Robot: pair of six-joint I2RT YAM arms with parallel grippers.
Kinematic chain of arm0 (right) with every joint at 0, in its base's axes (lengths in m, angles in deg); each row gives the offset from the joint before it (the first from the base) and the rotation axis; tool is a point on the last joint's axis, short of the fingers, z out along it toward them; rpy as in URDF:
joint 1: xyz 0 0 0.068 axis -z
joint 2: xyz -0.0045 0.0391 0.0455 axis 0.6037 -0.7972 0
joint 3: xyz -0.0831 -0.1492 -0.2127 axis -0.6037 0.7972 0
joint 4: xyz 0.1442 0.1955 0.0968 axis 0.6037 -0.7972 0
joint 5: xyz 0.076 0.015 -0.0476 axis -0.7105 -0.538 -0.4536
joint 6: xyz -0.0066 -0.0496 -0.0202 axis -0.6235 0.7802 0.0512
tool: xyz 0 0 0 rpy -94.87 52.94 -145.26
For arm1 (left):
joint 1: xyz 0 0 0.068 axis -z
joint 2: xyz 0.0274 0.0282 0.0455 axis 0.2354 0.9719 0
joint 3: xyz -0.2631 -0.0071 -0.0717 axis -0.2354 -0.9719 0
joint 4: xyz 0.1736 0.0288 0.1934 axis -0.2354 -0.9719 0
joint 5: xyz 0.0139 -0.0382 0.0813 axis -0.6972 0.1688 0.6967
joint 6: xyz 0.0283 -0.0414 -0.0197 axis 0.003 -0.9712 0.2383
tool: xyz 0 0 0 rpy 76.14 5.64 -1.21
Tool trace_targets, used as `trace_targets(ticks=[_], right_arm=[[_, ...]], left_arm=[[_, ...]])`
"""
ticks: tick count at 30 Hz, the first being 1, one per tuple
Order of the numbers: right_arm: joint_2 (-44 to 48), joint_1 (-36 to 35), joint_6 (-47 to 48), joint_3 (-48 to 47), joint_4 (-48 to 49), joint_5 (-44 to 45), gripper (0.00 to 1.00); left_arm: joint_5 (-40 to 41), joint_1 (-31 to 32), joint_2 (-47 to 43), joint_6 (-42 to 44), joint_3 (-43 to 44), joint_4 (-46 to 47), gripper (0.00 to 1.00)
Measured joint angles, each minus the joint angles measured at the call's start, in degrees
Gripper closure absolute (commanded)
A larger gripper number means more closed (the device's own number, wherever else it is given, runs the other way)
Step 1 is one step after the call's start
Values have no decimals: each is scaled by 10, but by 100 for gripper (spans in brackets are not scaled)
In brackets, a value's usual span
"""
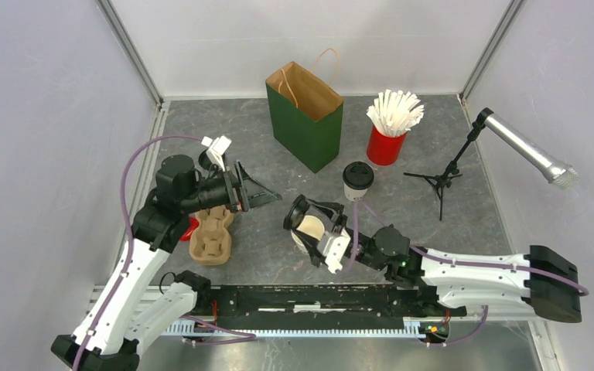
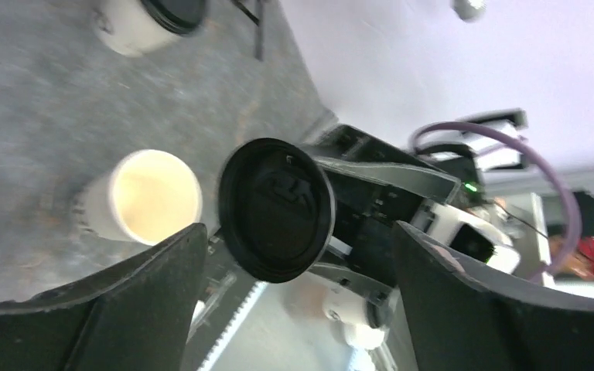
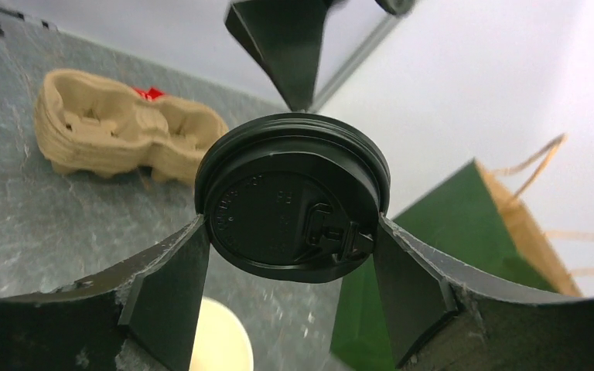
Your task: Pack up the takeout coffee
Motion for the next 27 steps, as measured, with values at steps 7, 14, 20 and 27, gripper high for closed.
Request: trace_targets(ticks=[7,14,20,27], right_arm=[[21,0,-134,-157,-341,99,23],[-62,0,-236,-359,-657,121,20],[-170,3,-280,-488,-850,117,18],[-280,25,-296,-542,-976,80,18]], left_arm=[[174,0,-7,112,16,-96,0],[297,0,-66,179,-63,-136,0],[343,0,-164,200,-92,-143,0],[390,0,-228,208,-94,-142,0]])
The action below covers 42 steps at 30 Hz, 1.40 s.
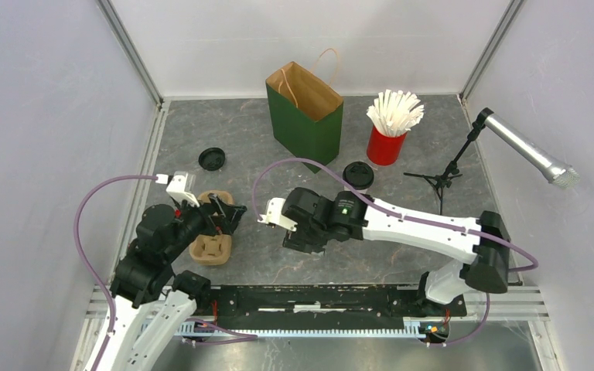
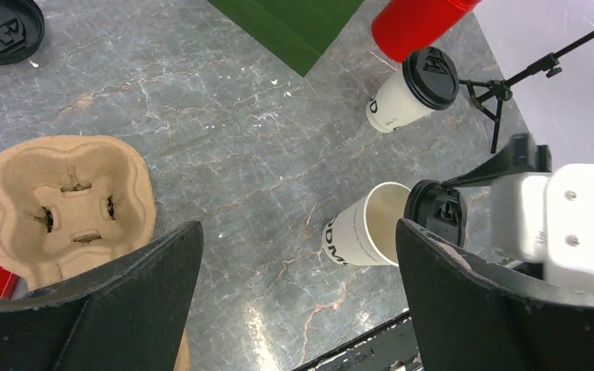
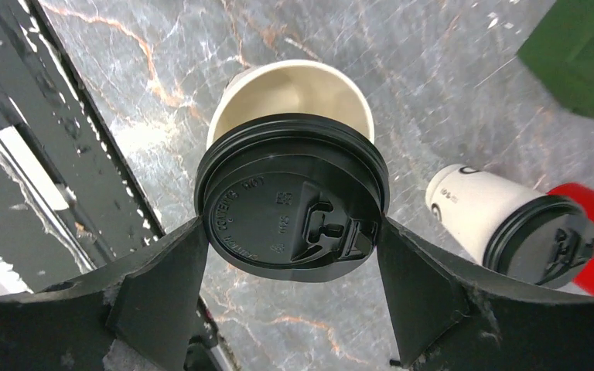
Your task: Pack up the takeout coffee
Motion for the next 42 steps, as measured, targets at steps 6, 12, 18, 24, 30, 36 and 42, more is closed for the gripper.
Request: trace_targets(ticks=[6,12,18,24,30,36,42], right_arm=[[-35,24,-4,-30,-45,-34,18],[-63,33,-3,-84,-73,-49,18],[-107,41,1,-123,-96,-61,18],[-140,53,9,-137,-108,-71,17],[-150,69,14,-140,-110,-92,17],[-154,75,17,-140,-110,-104,16],[-155,76,18,-142,-114,-106,17]], left_arm=[[5,0,-6,2,-1,0,0],[5,0,-7,4,-1,0,0],[8,0,-17,6,-3,-1,0],[31,0,-47,6,-3,-3,0],[76,0,-98,6,-3,-7,0],[101,0,-123,6,-3,-7,0],[108,0,-121,6,-3,-7,0]])
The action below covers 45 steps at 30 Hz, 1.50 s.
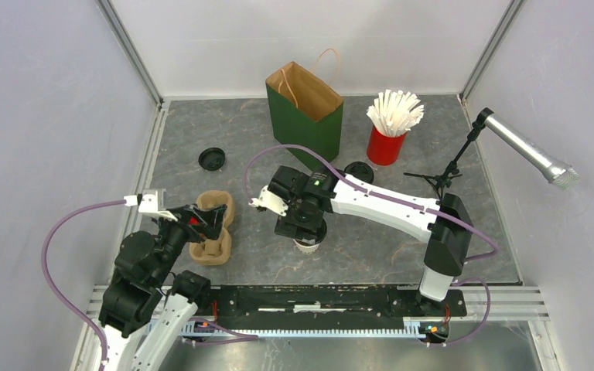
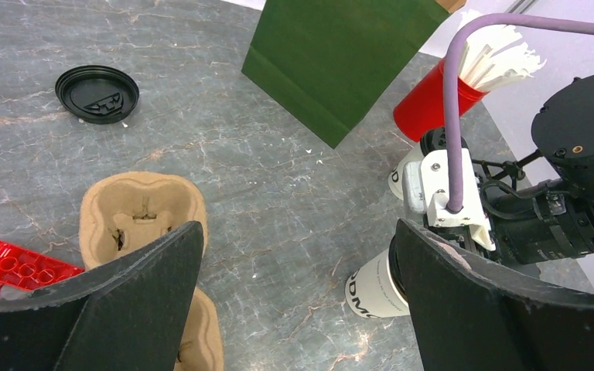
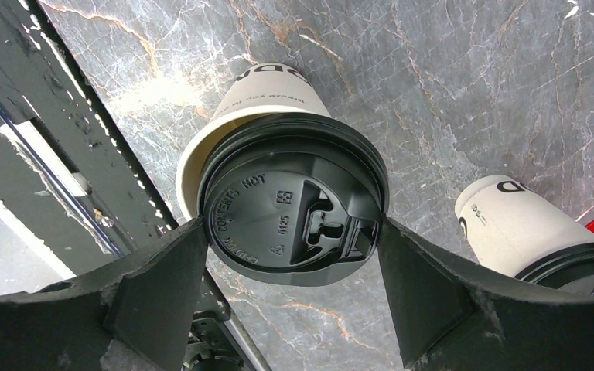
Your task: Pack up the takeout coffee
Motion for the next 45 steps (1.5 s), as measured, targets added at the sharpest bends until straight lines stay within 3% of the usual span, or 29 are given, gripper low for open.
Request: trace_targets(ticks=[24,38,45], right_arm=[[-3,0,-1,-17,-6,-9,16],[-18,0,-1,-20,-6,-21,3],[-15,0,-1,-23,-6,-21,2]], left_arm=[[2,0,0,0,0,0,0],[3,0,0,0,0,0,0],[3,0,0,0,0,0,0]])
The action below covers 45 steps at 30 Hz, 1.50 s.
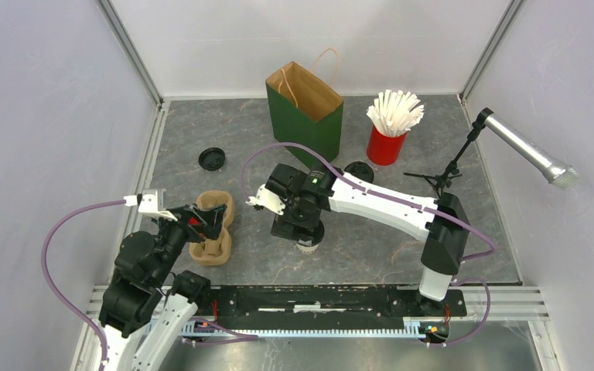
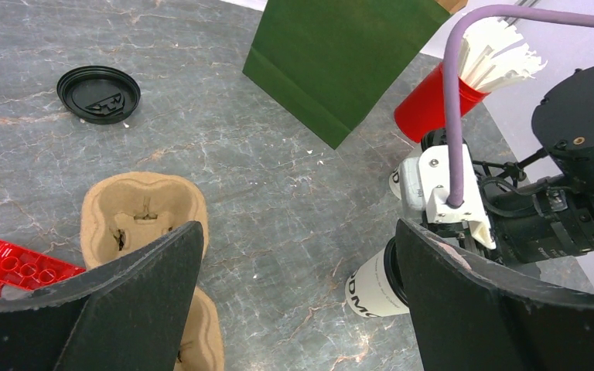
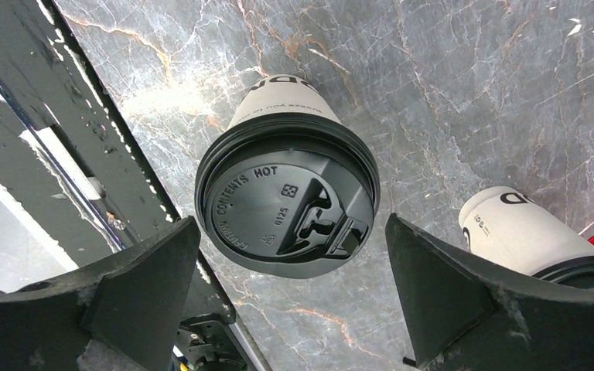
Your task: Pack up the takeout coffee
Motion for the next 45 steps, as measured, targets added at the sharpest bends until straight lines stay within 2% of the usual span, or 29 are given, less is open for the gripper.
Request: trace_targets(ticks=[8,12,15,19,24,27,34,45], right_arm=[[38,0,-6,7,12,7,3],[105,7,-23,59,63,14,6],[180,23,-44,138,128,16,12],[294,64,-87,271,240,19,6],[419,99,-143,445,401,22,3],[461,111,-179,516,485,15,3],[473,125,-249,576,628,-23,4],[405,142,-270,596,725,-93,8]], left_arm=[[17,0,0,0,0,-2,0],[3,0,19,0,1,-5,0],[-47,0,73,0,7,-5,1],[-157,0,174,-12,8,14,11],[-241,2,246,-53,-21,79,12],[-269,11,286,-76,-47,127,12],[-290,64,367,-111,-95,219,14],[-303,86,427,-158,-167,368,17]])
